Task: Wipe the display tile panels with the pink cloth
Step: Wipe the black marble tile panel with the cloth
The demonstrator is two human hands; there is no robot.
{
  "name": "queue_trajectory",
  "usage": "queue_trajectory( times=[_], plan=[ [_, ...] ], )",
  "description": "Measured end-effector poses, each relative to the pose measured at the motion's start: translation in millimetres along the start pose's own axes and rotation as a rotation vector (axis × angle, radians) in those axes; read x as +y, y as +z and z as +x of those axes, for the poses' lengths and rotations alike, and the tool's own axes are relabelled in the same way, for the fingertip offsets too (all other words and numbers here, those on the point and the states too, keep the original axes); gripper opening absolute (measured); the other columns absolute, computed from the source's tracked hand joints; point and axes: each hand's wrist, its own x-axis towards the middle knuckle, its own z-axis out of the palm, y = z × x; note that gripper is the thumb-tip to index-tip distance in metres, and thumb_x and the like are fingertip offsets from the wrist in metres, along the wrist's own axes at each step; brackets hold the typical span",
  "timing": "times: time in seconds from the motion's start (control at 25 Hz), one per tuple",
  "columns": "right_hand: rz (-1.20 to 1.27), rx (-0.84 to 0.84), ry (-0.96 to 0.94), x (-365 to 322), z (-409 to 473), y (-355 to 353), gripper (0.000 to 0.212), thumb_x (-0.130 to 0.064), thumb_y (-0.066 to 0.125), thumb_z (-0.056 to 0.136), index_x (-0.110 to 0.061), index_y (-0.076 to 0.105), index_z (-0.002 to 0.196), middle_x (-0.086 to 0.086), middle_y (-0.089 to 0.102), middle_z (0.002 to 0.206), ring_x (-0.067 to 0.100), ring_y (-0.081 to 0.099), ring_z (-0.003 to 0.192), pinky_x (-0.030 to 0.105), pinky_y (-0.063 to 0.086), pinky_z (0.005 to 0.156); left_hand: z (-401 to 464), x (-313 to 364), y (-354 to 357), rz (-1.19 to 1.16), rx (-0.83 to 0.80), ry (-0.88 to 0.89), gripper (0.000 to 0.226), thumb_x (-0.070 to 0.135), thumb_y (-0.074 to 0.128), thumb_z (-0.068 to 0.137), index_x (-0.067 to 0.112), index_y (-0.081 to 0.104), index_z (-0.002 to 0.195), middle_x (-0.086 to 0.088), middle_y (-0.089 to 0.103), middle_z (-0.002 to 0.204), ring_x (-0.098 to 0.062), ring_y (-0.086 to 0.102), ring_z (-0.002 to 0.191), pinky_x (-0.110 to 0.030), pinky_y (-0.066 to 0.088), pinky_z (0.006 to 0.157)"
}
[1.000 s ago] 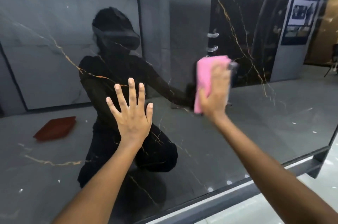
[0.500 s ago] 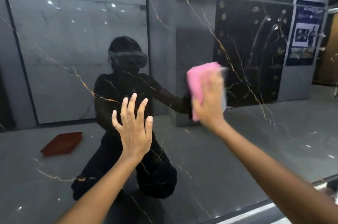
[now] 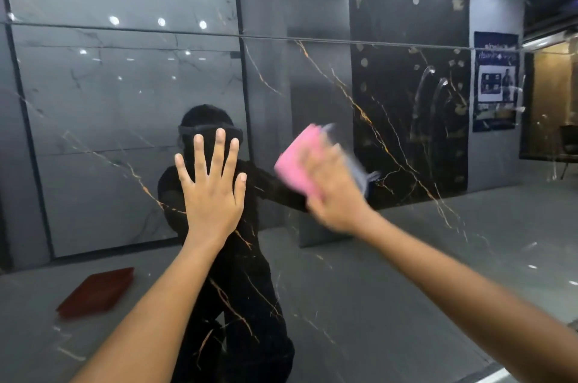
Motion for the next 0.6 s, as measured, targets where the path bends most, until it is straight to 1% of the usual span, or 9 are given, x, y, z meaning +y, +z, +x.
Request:
queue_trajectory(
  times=[0.08,0.12,0.16,0.32,0.36,0.4,0.44,0.56,0.6],
  plan=[
    [-0.169,-0.296,-0.595,-10.0,-26.1,4.8,0.077,-0.025,0.050,0.078,-0.012,0.028,0.150,0.011,0.025,0.158,0.033,0.005,0.149,0.050,0.005,0.120,2.9,-0.7,-0.8,0.001,0.006,0.012,0.060,0.038,0.029,0.100,0.018,0.021,0.156,-0.006,0.010,0.164,-0.036,0.003,0.150,-0.057,-0.007,0.117],
    [-0.222,-0.313,-0.678,10.8,-23.0,-1.1,0.076,-0.028,0.050,0.078,-0.014,0.029,0.149,0.008,0.028,0.157,0.029,0.003,0.149,0.048,0.006,0.120,2.2,-1.0,-0.7,0.005,0.005,0.019,0.061,0.038,0.029,0.100,0.018,0.021,0.156,-0.007,0.010,0.164,-0.037,0.003,0.150,-0.056,-0.009,0.117],
    [-0.247,-0.235,-0.588,34.6,-12.1,-9.8,0.076,-0.029,0.051,0.076,-0.014,0.031,0.148,0.011,0.032,0.155,0.027,0.005,0.149,0.047,0.009,0.120,0.9,-1.4,-0.2,0.011,0.007,0.023,0.061,0.039,0.028,0.099,0.017,0.021,0.156,-0.008,0.009,0.164,-0.038,0.003,0.150,-0.054,-0.011,0.117],
    [0.060,0.182,0.732,99.2,51.3,-60.7,0.074,-0.029,0.044,0.081,-0.009,0.027,0.150,0.020,0.027,0.155,0.036,0.024,0.142,0.047,0.024,0.115,5.4,3.2,-6.9,-0.055,0.043,-0.035,0.058,0.038,0.032,0.099,0.016,0.031,0.152,-0.010,0.022,0.161,-0.035,0.015,0.148,-0.055,0.004,0.118],
    [0.128,0.217,0.961,85.8,62.6,-60.7,0.073,-0.031,0.041,0.084,-0.010,0.023,0.151,0.018,0.022,0.157,0.036,0.021,0.143,0.047,0.023,0.115,10.7,2.5,-10.4,-0.086,0.063,-0.069,0.054,0.037,0.034,0.098,0.017,0.036,0.148,-0.009,0.030,0.157,-0.033,0.022,0.145,-0.056,0.013,0.115],
    [0.113,0.188,0.991,63.3,67.7,-52.8,0.075,-0.032,0.041,0.084,-0.010,0.020,0.153,0.019,0.017,0.158,0.037,0.018,0.144,0.048,0.022,0.116,16.4,-0.2,-13.1,-0.104,0.076,-0.096,0.052,0.036,0.034,0.098,0.017,0.038,0.146,-0.009,0.034,0.155,-0.032,0.027,0.142,-0.056,0.017,0.112],
    [0.076,0.109,0.813,38.2,64.8,-40.3,0.077,-0.034,0.040,0.082,-0.011,0.019,0.153,0.022,0.014,0.158,0.039,0.015,0.145,0.050,0.020,0.116,20.6,-3.7,-14.3,-0.098,0.076,-0.102,0.053,0.036,0.033,0.098,0.018,0.036,0.148,-0.009,0.032,0.156,-0.030,0.026,0.142,-0.055,0.015,0.113],
    [-0.133,-0.314,-0.342,-8.7,12.8,-9.5,0.082,-0.032,0.040,0.076,-0.012,0.019,0.153,0.016,0.013,0.160,0.038,0.005,0.147,0.055,0.008,0.118,21.8,-9.4,-10.1,-0.012,0.062,-0.062,0.059,0.038,0.026,0.100,0.019,0.020,0.156,-0.007,0.011,0.164,-0.031,0.008,0.150,-0.053,-0.006,0.118],
    [-0.224,-0.375,-0.538,4.1,8.1,-15.6,0.081,-0.032,0.043,0.076,-0.013,0.022,0.152,0.012,0.017,0.160,0.035,0.006,0.148,0.052,0.007,0.118,21.8,-9.6,-9.2,0.002,0.050,-0.071,0.061,0.040,0.025,0.101,0.018,0.016,0.157,-0.007,0.006,0.165,-0.033,0.003,0.151,-0.054,-0.008,0.117]
  ],
)
